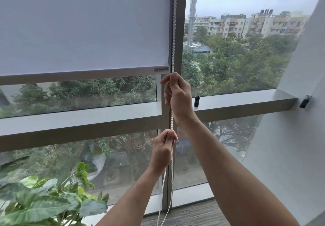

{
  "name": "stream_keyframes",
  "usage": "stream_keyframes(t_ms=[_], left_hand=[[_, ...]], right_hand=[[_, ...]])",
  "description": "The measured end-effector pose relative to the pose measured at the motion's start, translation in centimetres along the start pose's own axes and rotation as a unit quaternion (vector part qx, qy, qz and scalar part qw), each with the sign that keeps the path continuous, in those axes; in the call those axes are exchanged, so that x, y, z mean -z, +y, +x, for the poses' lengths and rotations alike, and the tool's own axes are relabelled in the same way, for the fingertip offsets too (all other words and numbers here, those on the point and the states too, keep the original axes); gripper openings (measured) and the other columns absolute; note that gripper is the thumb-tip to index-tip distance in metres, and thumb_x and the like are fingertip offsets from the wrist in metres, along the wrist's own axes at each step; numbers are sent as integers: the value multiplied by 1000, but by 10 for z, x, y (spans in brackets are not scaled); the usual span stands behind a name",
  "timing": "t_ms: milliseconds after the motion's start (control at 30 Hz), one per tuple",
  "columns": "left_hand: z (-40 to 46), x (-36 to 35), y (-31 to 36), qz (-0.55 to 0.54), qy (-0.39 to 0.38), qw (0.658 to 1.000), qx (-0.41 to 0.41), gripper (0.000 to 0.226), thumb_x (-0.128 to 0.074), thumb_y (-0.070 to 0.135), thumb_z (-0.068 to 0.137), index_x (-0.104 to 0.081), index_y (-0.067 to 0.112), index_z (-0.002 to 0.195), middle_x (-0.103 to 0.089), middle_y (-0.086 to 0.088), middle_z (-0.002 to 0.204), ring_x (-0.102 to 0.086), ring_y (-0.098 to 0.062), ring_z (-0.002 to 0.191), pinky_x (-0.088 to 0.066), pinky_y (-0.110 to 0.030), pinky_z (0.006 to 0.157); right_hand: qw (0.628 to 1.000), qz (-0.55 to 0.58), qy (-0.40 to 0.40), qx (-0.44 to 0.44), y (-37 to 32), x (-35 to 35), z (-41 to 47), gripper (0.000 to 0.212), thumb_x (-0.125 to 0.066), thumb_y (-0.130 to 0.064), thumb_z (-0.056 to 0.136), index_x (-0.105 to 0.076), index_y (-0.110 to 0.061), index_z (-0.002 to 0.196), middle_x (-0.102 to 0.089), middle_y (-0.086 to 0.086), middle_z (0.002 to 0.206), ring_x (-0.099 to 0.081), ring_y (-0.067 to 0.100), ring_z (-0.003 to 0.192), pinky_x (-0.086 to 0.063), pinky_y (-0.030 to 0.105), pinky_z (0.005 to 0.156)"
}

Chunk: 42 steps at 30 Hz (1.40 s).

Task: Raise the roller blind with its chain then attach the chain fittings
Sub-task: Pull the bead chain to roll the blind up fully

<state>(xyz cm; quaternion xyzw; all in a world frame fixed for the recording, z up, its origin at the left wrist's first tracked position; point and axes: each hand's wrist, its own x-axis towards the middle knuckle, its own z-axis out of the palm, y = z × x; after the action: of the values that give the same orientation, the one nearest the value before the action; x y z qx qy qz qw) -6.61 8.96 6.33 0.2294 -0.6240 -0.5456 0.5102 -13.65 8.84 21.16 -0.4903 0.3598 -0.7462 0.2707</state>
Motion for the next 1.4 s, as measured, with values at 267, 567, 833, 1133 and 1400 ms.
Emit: stream_keyframes(t_ms=[267,567,833,1133,1400], left_hand=[[11,25,10,35,-107,994,4,36,-48,40,89,-74,23,71,-66,3,62,-59,-9,58,-46,-25,58],[83,23,116,-9,-8,998,-67,39,-41,41,95,-69,16,106,-74,-2,91,-71,-21,86,-57,-33,71],[114,-35,196,-74,-39,987,-134,37,-39,30,105,-63,16,81,-41,12,48,-33,-4,38,-27,-19,37],[104,-38,192,-103,8,977,-184,43,-40,21,105,-58,25,66,-37,10,44,-28,-3,35,-23,-18,35],[74,-34,143,-66,13,988,-140,44,-42,15,103,-58,25,63,-38,7,48,-28,-7,42,-20,-24,39]], right_hand=[[996,-36,38,67,10,-8,-19,36,-41,-23,102,-52,-16,68,-39,-8,50,-30,9,43,-25,23,39],[997,-65,45,12,37,4,-51,40,-42,-26,100,-52,-25,61,-42,-12,49,-32,6,44,-28,21,42],[997,-70,37,-1,34,7,-50,41,-41,-30,100,-51,-24,61,-35,-8,49,-27,9,45,-22,25,41],[990,-134,-7,-38,12,32,-19,58,-23,-55,98,-73,-26,91,-71,14,74,-68,17,66,-56,29,68],[996,-63,3,58,-76,0,51,40,-35,-35,105,-70,-18,96,-69,2,70,-66,16,64,-57,31,62]])
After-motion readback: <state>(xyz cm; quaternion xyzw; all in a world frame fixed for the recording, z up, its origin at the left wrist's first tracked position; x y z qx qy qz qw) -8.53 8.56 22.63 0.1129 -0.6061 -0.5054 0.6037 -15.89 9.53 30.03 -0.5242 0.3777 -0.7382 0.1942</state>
